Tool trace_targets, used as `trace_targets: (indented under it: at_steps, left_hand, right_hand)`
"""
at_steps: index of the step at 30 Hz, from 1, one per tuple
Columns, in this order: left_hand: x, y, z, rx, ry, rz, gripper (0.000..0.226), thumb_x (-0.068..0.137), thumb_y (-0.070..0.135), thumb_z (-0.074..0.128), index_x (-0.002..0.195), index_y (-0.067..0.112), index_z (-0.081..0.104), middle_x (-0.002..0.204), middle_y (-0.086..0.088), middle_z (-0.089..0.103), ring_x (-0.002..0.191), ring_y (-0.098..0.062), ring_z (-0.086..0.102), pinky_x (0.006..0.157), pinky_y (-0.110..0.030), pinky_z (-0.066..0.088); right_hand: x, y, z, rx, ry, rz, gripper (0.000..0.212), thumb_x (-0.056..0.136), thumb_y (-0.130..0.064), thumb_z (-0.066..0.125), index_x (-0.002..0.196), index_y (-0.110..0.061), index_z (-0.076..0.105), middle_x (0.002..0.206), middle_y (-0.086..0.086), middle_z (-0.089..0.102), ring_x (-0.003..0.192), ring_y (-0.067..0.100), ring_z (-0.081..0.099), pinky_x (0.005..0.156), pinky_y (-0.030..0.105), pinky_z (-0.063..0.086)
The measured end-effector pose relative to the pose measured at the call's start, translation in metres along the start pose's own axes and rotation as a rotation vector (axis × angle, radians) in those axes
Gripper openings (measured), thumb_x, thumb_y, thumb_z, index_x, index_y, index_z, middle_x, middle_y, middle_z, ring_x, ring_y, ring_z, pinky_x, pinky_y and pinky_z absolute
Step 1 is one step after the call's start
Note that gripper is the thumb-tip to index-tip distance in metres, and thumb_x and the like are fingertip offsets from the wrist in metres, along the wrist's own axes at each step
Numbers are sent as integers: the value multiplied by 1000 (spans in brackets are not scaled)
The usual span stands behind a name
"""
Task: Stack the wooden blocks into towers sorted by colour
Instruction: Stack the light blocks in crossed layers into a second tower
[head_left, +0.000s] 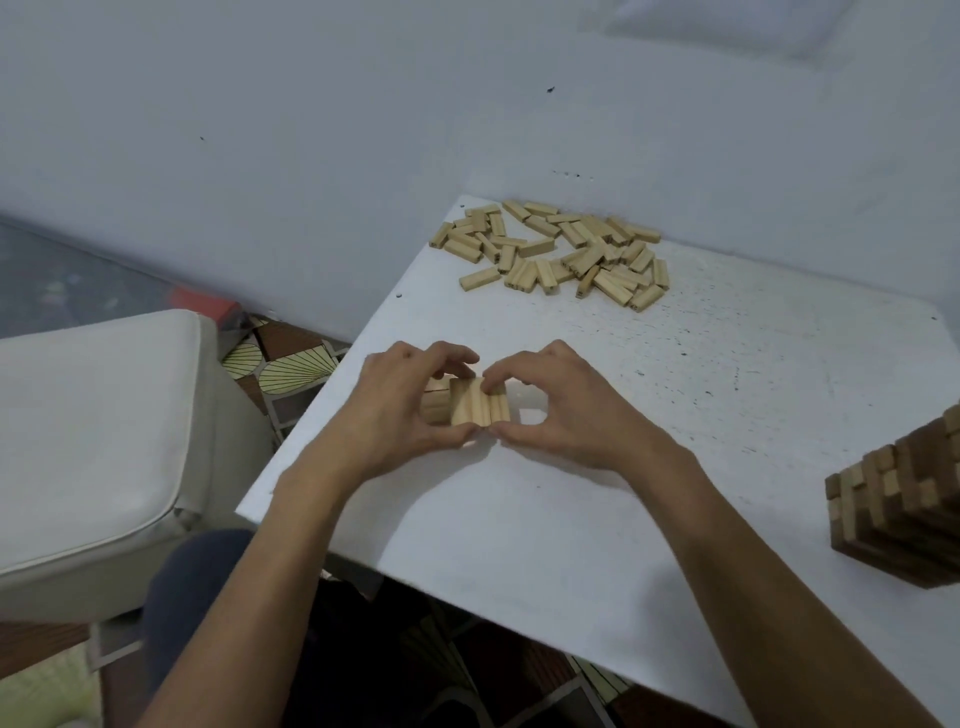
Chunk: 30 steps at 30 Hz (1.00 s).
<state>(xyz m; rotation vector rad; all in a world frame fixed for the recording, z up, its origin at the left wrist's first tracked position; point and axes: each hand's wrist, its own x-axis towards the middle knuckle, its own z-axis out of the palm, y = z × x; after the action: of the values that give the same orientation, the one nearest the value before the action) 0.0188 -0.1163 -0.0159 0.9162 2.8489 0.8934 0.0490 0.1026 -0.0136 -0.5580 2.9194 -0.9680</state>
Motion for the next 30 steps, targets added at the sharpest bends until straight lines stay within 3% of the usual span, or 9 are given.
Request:
trace_targets:
  at_steps: [12,17,21,25,27,30]
  left_hand:
    - [-8,-42,-8,-122,51,-101,65,67,65,66,124,37,52,112,29,61,114,-3,53,101,-48,40]
    - [-9,-43,-5,-184,33,-127,56,71,38,84,121,33,58,115,21,64,109,3,56,96,-27,46]
    - [-7,-43,-4,-156,15,-136,62,69,41,85,124,33,58,116,20,64,109,1,55,95,-22,44]
    - [-6,-45,-5,-111,11,-135,66,68,44,85,127,32,58,112,20,62,107,2,52,87,-5,35]
    - [-5,-45,-5,-82,-1,-115,67,69,46,84,128,33,55,111,20,61,106,-1,52,88,-10,37]
    - [-3,-45,-5,-51,-18,-101,71,68,55,77,131,35,52,115,16,63,106,-4,51,94,-28,41]
  right_hand:
    - [45,-8,26,-6,-59,-3,41,79,-37,76,117,-34,61,108,-18,61,101,10,41,81,29,43]
    - [45,-10,26,43,-92,-15,37,80,-32,77,114,-30,64,114,-15,63,102,6,46,82,23,41]
    - [44,-12,29,144,-91,15,35,77,-30,79,109,-29,65,111,-11,63,100,2,56,83,18,44]
    - [44,-11,28,187,-80,39,37,73,-32,83,107,-30,67,107,-15,64,97,-3,58,80,16,45]
    - [44,-11,28,195,-76,40,38,72,-32,83,106,-30,68,104,-16,64,95,-2,59,81,17,46]
    - [45,-11,27,184,-82,34,43,71,-34,84,110,-31,67,108,-18,64,96,-2,58,82,19,48]
